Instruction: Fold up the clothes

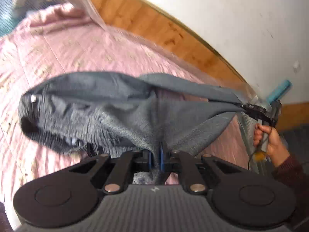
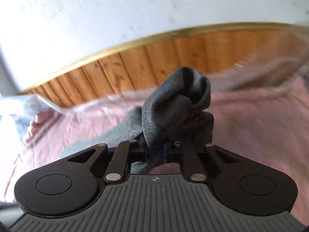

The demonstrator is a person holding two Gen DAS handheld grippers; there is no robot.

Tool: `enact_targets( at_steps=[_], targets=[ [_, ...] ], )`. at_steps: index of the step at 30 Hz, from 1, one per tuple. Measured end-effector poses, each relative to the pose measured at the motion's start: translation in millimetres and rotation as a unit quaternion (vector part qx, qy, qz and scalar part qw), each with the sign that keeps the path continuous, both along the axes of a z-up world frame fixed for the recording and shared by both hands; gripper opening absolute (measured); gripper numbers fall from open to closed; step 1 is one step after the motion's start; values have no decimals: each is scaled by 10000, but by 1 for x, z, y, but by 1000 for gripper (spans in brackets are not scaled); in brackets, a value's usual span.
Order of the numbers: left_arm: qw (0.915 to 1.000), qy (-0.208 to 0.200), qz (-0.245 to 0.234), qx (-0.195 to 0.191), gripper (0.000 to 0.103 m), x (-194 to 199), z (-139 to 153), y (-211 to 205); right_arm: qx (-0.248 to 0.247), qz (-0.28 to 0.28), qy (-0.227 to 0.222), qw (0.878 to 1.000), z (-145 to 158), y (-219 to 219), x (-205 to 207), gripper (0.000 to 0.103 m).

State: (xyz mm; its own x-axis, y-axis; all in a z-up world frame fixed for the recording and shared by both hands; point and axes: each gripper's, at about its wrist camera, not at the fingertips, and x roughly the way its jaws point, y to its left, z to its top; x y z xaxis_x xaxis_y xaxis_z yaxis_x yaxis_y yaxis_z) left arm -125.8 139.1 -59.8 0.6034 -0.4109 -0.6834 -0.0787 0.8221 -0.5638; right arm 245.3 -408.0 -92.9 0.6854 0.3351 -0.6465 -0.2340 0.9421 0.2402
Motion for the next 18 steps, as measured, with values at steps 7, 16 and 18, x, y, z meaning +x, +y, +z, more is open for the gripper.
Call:
enact_targets(
  at_steps=[7,16,18],
  targets=[
    [9900,1282,-401,422,17,-45,-103,-2,-1659,-1982,1460,9549,-101,-85,-158,52],
    [9821,372,1835,194,83,-54,-70,91,-1983,372,-155,9793,-40,21,-178,99],
    [9719,460,2290,299,86,-22,-74,108,-2551,1122,-339,9598,-57,58,-166,99]
  ],
)
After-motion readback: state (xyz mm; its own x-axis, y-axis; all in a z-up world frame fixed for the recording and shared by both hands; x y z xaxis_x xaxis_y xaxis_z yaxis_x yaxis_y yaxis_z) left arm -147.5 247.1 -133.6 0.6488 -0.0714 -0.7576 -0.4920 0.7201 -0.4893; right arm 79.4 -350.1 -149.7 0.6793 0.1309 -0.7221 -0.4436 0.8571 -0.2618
